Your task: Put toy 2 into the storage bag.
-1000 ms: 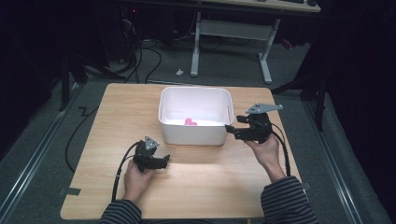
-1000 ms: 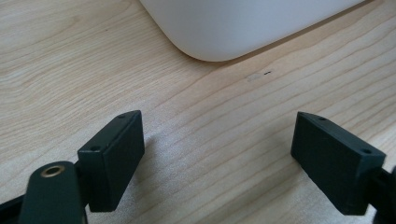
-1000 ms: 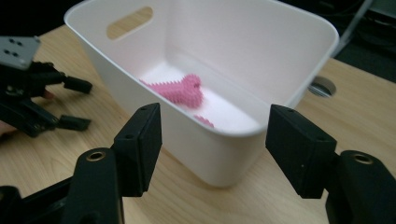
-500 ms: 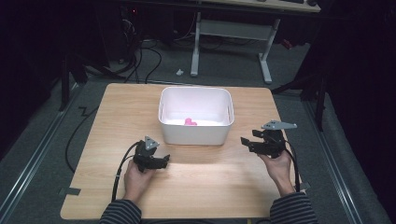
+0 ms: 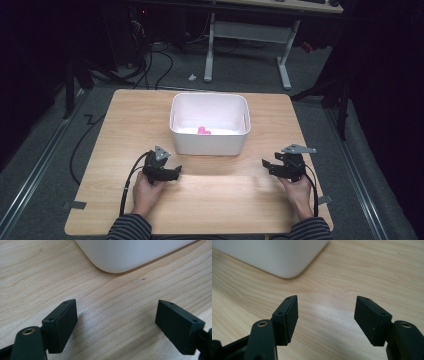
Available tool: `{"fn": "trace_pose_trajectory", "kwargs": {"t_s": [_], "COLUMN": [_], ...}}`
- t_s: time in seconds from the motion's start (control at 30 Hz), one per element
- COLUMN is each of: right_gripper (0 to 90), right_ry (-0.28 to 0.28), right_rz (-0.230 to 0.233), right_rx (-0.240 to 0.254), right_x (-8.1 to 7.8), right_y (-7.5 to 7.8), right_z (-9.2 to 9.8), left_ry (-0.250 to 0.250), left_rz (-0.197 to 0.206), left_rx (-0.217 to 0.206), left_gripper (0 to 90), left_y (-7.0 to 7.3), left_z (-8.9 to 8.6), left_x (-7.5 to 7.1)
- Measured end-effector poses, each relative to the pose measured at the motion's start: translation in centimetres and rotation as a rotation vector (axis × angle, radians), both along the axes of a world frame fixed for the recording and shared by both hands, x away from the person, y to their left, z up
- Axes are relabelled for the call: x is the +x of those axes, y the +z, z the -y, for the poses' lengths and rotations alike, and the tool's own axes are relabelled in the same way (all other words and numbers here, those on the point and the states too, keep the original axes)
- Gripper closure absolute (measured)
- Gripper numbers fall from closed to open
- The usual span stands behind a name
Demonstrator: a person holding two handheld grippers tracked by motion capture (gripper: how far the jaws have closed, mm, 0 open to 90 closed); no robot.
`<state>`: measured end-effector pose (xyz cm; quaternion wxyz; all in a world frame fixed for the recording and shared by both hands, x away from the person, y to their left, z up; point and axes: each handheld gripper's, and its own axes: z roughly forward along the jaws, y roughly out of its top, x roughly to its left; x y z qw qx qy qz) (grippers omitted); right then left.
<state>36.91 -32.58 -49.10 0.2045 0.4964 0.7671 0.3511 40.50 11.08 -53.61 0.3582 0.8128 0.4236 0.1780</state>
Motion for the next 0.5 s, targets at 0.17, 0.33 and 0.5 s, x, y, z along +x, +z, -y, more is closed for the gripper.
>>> {"fn": "trace_pose_trajectory", "kwargs": {"t_s": [0.17, 0.33, 0.5], "right_gripper": [35.6, 34.2, 31.1], "right_ry": [-0.041, -0.055, -0.067], "right_rz": [-0.014, -0.019, -0.007], "right_rx": [-0.021, -0.064, -0.063], "right_x": [0.1, 0.1, 0.0], "right_y": [-1.8, -3.0, -3.9], "right_z": [0.5, 0.6, 0.7], "left_ry": [0.001, 0.001, 0.003], "left_rz": [0.0, 0.001, 0.001], "left_rx": [0.0, 0.0, 0.002], "left_gripper": [18.1, 18.1, 18.2], "left_y": [0.0, 0.0, 0.0], "left_z": [0.0, 0.0, 0.0], "left_x": [0.0, 0.0, 0.0]}}
